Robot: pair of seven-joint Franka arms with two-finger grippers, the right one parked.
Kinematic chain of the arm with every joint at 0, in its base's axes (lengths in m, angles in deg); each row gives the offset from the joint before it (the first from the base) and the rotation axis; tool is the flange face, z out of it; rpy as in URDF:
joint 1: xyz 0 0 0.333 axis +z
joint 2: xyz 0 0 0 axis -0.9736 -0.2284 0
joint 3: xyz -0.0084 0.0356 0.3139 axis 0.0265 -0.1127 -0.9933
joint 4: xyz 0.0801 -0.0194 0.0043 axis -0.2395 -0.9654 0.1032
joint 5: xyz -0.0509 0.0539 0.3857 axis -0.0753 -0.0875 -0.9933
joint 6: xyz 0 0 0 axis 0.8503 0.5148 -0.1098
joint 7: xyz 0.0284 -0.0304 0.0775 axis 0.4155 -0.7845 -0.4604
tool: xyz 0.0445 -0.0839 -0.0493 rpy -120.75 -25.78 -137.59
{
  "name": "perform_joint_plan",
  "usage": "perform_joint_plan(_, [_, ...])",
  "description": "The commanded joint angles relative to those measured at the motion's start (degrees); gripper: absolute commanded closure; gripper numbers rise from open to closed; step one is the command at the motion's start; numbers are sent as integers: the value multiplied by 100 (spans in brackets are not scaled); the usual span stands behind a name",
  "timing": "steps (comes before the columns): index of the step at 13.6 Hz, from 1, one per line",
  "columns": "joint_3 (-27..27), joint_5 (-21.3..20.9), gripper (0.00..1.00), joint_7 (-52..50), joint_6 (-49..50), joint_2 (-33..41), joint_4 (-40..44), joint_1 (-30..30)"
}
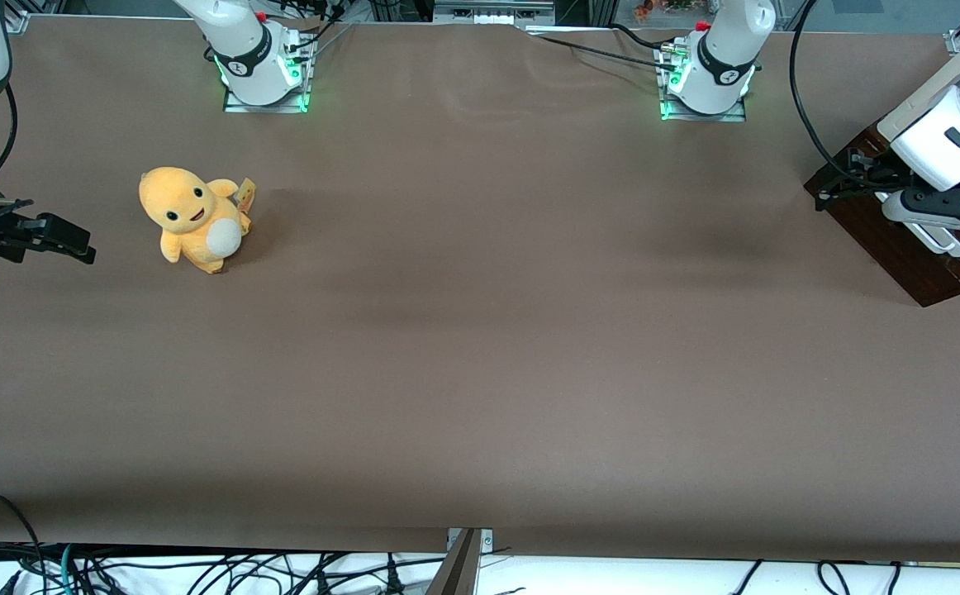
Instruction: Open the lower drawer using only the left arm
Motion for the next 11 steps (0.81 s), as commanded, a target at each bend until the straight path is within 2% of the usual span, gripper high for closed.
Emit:
perform_joint_plan(1, [-20, 7, 0, 112, 122, -65, 143, -16])
perform_joint_plan(7, [-11, -80, 0, 42, 140, -65, 151, -51])
perform_joint_plan(11, [68, -353, 0, 260, 149, -91, 143, -33])
